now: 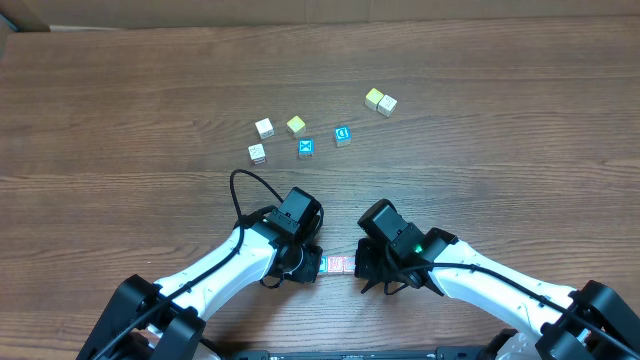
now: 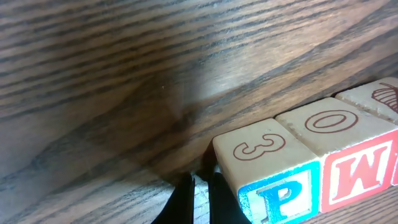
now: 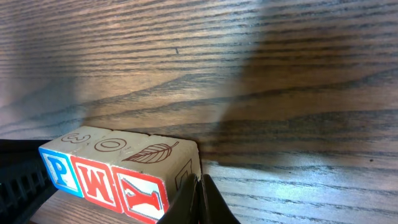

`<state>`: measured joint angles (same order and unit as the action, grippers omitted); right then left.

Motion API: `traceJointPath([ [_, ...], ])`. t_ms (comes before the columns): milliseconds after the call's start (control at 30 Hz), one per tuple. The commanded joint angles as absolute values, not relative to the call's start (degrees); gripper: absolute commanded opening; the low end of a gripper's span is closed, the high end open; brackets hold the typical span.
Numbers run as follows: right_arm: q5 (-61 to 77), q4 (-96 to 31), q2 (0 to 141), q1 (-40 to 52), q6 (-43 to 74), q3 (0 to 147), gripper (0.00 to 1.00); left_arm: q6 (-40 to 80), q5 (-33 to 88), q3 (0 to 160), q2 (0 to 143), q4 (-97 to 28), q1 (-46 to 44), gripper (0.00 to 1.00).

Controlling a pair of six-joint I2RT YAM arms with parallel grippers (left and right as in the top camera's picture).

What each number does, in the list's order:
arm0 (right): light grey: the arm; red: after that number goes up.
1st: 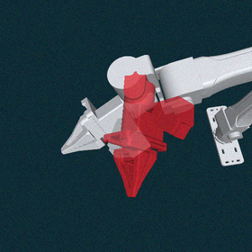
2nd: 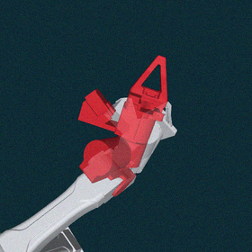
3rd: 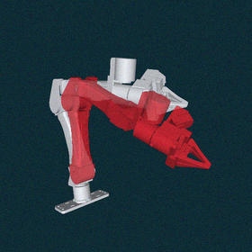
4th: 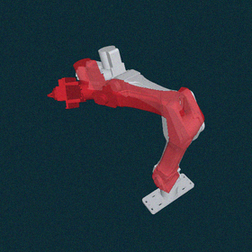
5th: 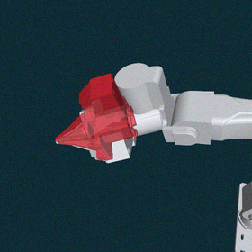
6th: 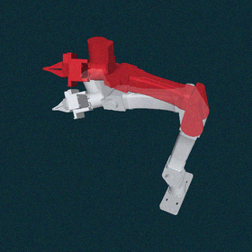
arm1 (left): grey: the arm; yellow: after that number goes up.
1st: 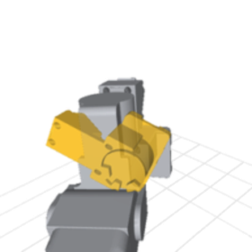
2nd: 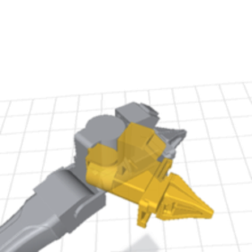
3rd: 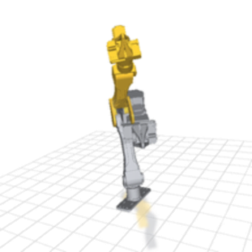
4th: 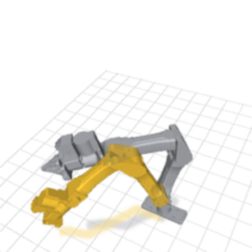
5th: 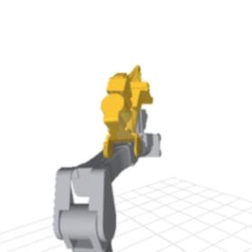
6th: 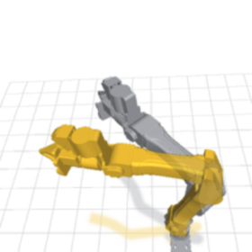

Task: Flip 3 blocks
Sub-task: 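Push the row inward with both grippers from either end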

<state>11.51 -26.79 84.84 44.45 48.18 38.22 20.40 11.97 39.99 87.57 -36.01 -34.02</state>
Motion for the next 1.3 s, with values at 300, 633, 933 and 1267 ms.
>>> traceJointPath([
  [300,12.5,-24.8,85.0,45.1,41.7,38.2,0.04,24.3,14.8,39.6,88.1,-35.7,-34.2,0.04],
  [633,12.5,-24.1,85.0,45.1,39.1,38.2,0.04,34.3,14.4,39.6,88.1,-35.7,-34.2,0.04],
  [933,12.0,-23.6,85.0,45.0,36.9,38.2,0.04,37.0,14.5,39.6,88.1,-36.1,-34.2,0.04],
  [1267,11.4,-23.6,85.8,44.9,37.0,38.2,0.04,37.7,14.5,39.6,88.1,-37.7,-34.2,0.04],
])
